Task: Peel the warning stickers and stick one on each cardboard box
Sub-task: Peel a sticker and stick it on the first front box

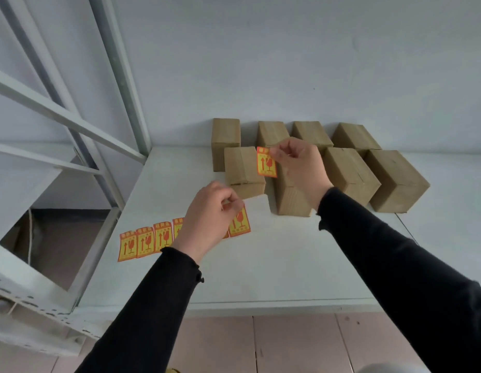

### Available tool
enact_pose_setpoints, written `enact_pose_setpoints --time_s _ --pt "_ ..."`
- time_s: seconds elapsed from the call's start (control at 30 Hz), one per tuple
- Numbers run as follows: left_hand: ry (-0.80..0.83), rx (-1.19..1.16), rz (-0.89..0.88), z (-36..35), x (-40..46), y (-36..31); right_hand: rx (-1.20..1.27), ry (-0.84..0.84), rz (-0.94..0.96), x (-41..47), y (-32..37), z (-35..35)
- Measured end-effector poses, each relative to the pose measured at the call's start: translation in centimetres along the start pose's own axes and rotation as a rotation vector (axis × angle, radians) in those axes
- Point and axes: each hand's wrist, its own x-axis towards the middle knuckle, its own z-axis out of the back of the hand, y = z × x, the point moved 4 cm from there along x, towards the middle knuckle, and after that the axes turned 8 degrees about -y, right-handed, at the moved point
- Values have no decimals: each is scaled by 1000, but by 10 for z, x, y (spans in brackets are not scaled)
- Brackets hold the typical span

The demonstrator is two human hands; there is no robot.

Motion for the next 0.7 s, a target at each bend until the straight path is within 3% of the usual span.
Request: enact_pose_setpoints --time_s 0.1,0.3,0.7 --pt "15 127 -105 -7 2 4 -89 65 -15 28 -3 -21" --pt "78 164 -98 -13 13 10 -305 189 -35 50 -19 -65" --pt "96 166 -127 -19 15 5 -383 114 -26 57 -38 -69"
